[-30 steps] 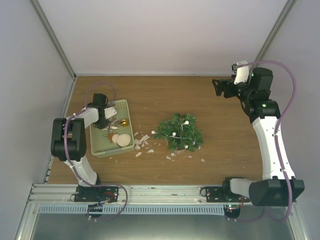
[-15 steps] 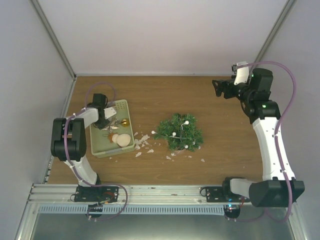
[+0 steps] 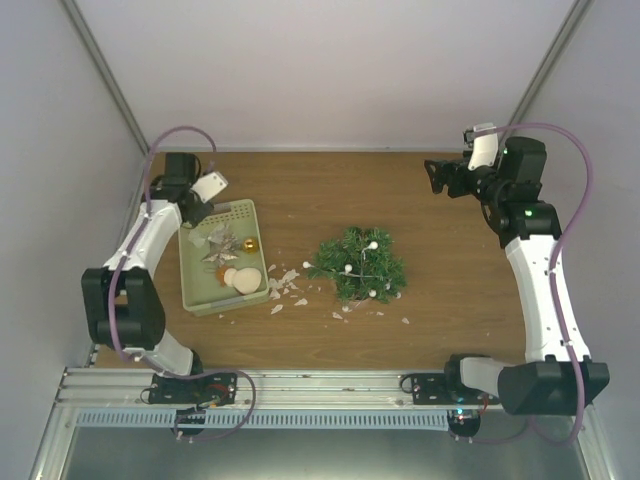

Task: Decorate the small christmas tree

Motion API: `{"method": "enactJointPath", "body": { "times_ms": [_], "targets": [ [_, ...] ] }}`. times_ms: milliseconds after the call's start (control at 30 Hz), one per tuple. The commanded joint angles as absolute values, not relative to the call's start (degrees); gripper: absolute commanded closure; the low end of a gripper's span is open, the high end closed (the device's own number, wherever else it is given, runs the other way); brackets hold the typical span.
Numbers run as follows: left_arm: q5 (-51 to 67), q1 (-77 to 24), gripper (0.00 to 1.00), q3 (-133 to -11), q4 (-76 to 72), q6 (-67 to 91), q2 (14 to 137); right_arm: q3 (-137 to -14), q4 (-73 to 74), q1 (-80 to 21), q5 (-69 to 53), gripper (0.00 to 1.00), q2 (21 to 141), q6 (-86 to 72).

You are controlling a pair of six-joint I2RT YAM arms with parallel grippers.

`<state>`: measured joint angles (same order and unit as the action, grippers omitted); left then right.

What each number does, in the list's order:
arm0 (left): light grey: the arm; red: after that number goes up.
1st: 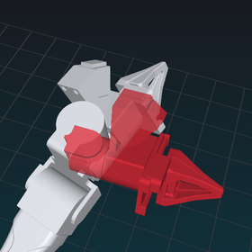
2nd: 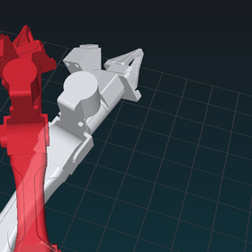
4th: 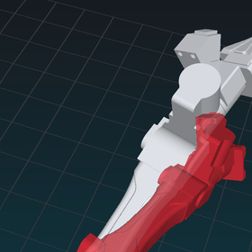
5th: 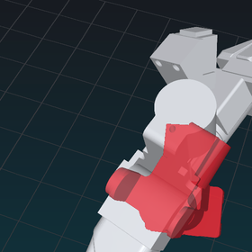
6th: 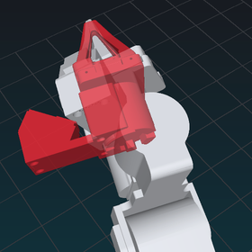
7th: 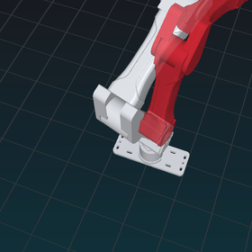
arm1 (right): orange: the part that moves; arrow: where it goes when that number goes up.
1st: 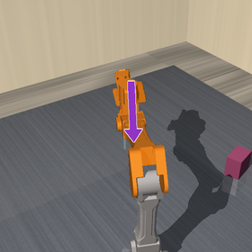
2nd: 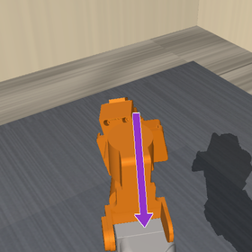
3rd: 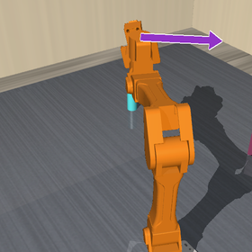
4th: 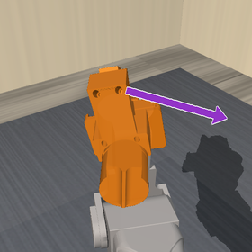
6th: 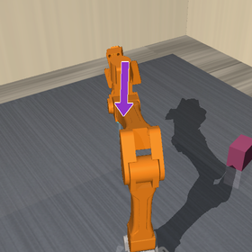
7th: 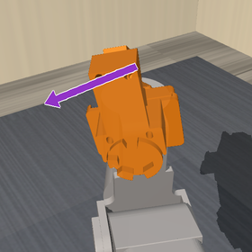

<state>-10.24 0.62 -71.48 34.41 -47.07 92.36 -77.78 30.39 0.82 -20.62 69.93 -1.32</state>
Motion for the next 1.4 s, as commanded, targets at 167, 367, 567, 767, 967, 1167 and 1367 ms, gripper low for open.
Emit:
{"method": "enactJointPath", "body": {
  "times_ms": [167,367,567,767,967,1167,1367],
  "targets": [
    [-0.34,0.43,1.00,-78.49,46.25,-43.92,85.57,-80.10,29.63,1.23,-22.28,0.04,68.39,-2.61],
    [-3.46,-1.72,0.67,-68.36,41.58,-46.32,86.77,-79.72,30.02,1.23,-22.85,0.04,68.22,-2.51],
    [-7.49,-1.84,0.40,-61.05,36.64,-50.40,87.94,-78.89,30.32,1.23,-22.29,0.04,67.68,-2.08],
    [-11.97,-1.71,0.40,-57.86,31.69,-51.64,90.32,-77.83,29.84,1.23,-22.91,0.04,67.95,-2.44],
    [-15.92,-1.43,0.51,-55.12,24.22,-52.93,93.40,-77.78,30.25,1.23,-22.37,0.03,67.70,-2.16],
    [-19.25,-0.81,0.56,-53.22,19.13,-53.96,95.88,-77.37,30.45,1.23,-22.02,0.03,67.59,-1.93],
    [-20.29,-0.27,0.77,-52.36,14.53,-54.91,96.01,-76.30,29.79,1.23,-22.10,0.03,67.41,-2.16]
  ]
}}
